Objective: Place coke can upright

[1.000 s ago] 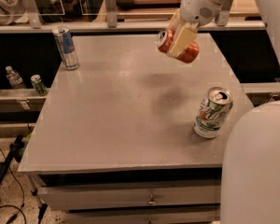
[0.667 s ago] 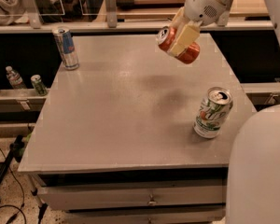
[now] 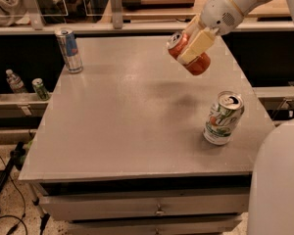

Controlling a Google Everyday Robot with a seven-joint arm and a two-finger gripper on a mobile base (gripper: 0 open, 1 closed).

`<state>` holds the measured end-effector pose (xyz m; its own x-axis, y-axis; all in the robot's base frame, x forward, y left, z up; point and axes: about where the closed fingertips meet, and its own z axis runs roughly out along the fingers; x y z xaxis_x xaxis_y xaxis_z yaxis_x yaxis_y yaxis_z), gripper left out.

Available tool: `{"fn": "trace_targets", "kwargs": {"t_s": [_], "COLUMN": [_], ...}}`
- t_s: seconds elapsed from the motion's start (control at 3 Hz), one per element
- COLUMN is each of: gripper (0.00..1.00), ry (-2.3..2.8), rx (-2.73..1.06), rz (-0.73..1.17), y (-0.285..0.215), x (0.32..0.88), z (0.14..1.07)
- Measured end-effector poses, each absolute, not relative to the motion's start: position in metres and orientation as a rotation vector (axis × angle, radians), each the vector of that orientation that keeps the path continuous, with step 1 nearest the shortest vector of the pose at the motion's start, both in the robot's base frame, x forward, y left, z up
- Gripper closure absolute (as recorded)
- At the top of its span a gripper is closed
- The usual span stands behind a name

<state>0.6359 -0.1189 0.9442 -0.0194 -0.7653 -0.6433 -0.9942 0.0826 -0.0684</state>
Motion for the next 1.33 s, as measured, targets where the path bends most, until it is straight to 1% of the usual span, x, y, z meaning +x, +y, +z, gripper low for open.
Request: {"fn": "trace_targets", "kwargs": {"t_s": [1.33], "gripper": [1.00], "ry": [1.787], "rx": [-1.454], "rz": [0.861], "y": [-0.139], "x": [0.639], "z": [0.923]}}
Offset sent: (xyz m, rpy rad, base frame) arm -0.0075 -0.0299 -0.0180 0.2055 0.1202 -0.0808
